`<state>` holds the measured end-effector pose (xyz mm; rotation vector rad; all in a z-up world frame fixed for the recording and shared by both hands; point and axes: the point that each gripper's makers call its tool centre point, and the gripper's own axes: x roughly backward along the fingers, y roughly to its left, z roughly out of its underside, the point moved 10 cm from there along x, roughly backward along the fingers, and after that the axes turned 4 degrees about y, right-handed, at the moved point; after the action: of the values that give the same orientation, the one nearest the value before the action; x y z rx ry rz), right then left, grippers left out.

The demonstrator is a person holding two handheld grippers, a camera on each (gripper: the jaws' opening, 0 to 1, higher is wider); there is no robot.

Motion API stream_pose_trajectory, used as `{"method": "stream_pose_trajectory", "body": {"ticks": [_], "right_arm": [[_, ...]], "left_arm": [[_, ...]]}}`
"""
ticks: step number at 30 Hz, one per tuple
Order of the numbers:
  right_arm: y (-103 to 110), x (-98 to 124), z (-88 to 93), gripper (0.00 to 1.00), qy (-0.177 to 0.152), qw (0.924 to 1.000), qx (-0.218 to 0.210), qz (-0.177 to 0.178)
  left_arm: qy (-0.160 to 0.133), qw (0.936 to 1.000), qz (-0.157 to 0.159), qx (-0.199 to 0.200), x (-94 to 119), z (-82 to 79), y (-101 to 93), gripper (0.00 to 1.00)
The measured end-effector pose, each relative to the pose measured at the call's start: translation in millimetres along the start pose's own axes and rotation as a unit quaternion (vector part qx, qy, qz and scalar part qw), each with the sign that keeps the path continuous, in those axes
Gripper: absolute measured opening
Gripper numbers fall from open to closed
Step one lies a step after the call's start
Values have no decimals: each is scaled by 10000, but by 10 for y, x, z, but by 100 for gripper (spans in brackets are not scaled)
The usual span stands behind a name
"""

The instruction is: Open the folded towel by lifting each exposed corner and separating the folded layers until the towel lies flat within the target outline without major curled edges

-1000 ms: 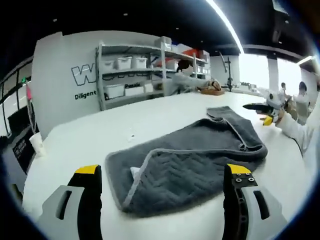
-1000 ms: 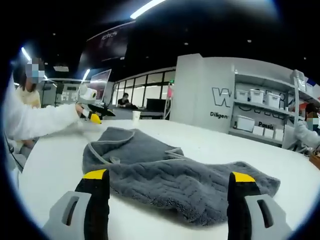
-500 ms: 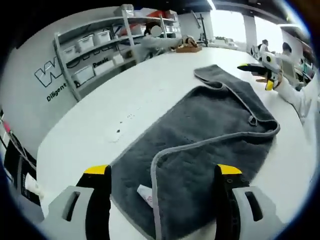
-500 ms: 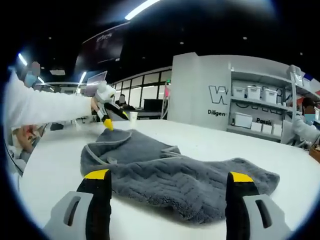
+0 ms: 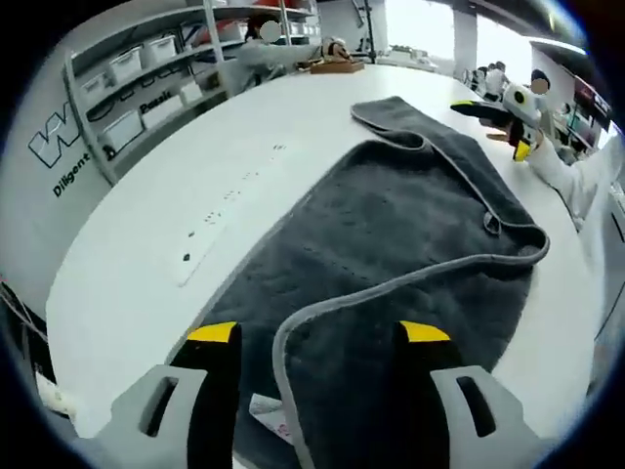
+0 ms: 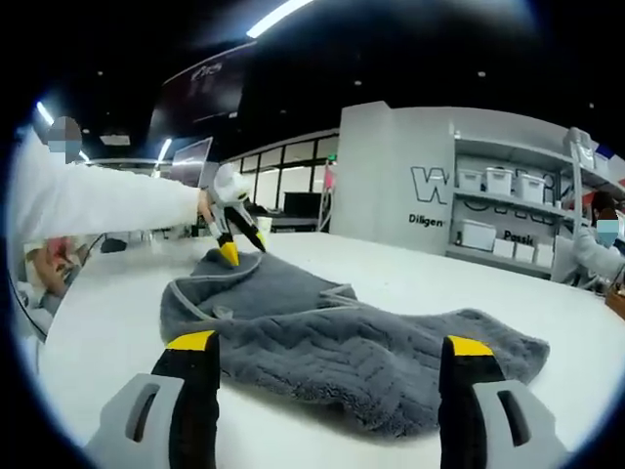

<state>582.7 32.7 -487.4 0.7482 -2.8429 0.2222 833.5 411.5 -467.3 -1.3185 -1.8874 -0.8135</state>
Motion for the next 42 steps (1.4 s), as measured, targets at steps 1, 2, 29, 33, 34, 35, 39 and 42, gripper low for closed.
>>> {"method": "stream_pose_trajectory", "body": {"ticks": [1, 2, 29, 33, 34, 35, 39, 42], "right_arm": [[5, 6, -4, 93, -11, 10000, 2, 1], [6, 9, -10, 93, -23, 10000, 5, 6], [-9, 15, -6, 90, 3, 10000, -18, 70], [-10, 10, -2, 89, -3, 10000, -5, 44], [-11, 8, 3, 89, 15, 10000, -7, 44], [-17, 3, 6, 89, 26, 10000, -9, 47], [-30, 7, 12, 89, 28, 10000, 6, 75], [-37, 6, 9, 88, 13, 10000, 11, 87]], "left_arm": [[41, 10000, 46, 18, -12, 11, 6, 59], [72, 9999, 91, 36, -23, 23, 12, 57], [-146, 9969, 728, -278, 84, -55, -146, 9], [-113, 9959, 823, -348, 103, -49, -146, 3], [-106, 9959, 830, -346, 114, -44, -161, 3], [-112, 9957, 849, -350, 135, -36, -164, 3], [-165, 9951, 914, -331, 211, -11, -189, 3], [-186, 9942, 987, -391, 271, 25, -251, 3]]}}
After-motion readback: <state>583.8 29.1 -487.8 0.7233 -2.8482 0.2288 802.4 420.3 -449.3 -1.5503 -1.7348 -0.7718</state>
